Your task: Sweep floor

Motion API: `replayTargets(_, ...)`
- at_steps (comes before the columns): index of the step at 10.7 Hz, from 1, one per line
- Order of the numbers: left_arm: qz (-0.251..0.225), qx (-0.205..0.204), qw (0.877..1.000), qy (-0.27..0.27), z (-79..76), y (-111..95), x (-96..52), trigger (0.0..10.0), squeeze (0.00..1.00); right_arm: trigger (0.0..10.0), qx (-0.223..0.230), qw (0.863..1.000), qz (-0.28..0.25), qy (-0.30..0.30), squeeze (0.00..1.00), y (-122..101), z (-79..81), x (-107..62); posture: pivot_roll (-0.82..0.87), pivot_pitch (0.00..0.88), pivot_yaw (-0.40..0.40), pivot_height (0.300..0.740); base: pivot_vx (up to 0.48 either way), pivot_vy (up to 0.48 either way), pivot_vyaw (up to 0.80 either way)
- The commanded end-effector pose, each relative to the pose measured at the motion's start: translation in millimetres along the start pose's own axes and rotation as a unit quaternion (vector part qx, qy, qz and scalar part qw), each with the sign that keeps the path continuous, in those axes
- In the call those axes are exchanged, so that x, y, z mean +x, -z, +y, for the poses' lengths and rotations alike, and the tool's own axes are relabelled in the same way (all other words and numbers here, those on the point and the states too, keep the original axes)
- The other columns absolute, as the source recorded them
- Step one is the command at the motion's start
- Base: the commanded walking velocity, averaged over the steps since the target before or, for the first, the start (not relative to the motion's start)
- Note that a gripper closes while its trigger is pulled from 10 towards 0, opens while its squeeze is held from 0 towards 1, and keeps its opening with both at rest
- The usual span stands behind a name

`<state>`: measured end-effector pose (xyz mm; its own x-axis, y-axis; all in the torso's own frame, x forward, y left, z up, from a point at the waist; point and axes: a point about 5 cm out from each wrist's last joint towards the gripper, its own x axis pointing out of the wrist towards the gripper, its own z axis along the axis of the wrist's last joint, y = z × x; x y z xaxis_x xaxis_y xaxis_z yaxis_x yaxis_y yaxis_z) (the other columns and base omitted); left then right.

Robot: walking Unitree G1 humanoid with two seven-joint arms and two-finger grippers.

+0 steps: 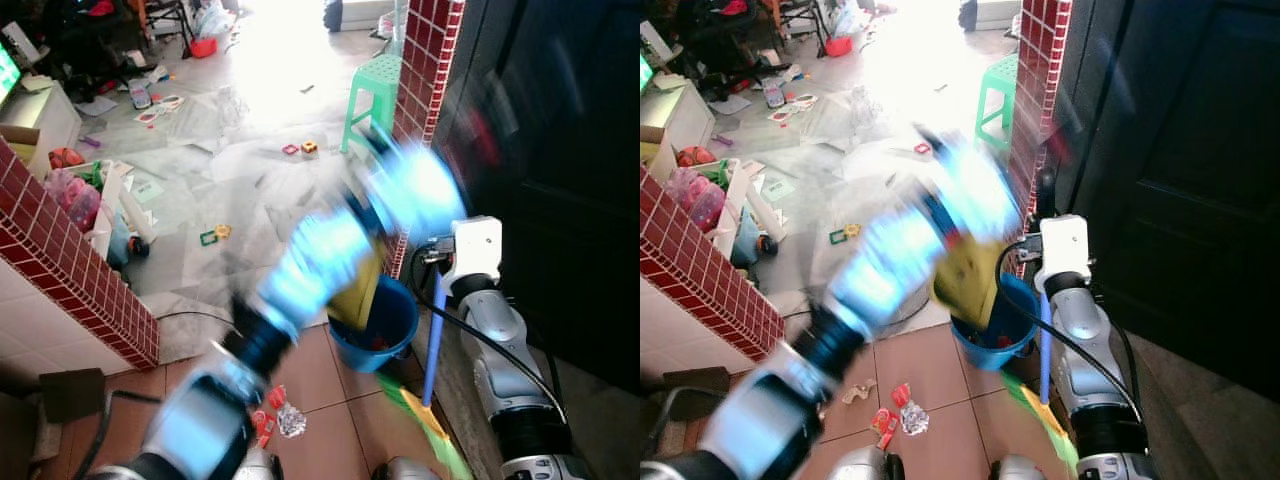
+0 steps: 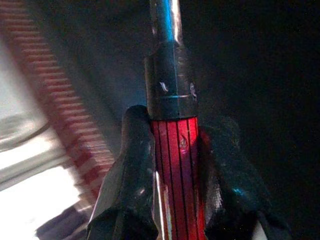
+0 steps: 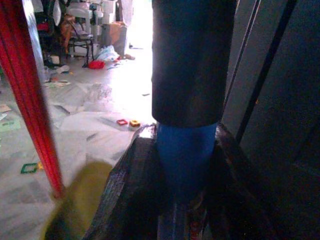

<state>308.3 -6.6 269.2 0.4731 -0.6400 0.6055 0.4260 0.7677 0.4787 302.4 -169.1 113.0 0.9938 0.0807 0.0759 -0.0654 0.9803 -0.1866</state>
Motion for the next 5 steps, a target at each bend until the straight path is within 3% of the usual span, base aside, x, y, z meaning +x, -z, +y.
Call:
replayTargets(1,-0.045,0.039,0.995,-0.084,41.6,-23.7,8.1,10.0,0.0,10.0,-0.001,1.0,-0.02,-0.002,0.0,-8.2,2.3,4.4,-0.12,0.0,0.052,0.74,0.0,0.0,0.0)
replayTargets(3,-0.044,0.088,0.98,-0.172,85.6,-31.4,-0.4,10.0,0.0,10.0,0.002,1.0,-0.025,-0.007,0.0,-10.3,6.3,8.7,-0.1,0.0,0.043,0.74,0.0,0.0,0.0)
replayTargets(4,-0.034,0.108,0.976,-0.188,96.2,-31.1,-5.7,10.0,0.0,10.0,0.002,1.0,-0.025,-0.008,0.0,-10.3,6.6,9.1,-0.09,0.0,0.041,0.74,0.0,0.0,0.0)
replayTargets(5,0.02,0.128,0.968,-0.217,109.4,-17.2,-20.6,10.0,0.0,10.0,0.003,1.0,-0.024,-0.01,0.0,-8.7,7.4,8.7,-0.08,0.0,0.039,0.74,0.0,0.0,0.0)
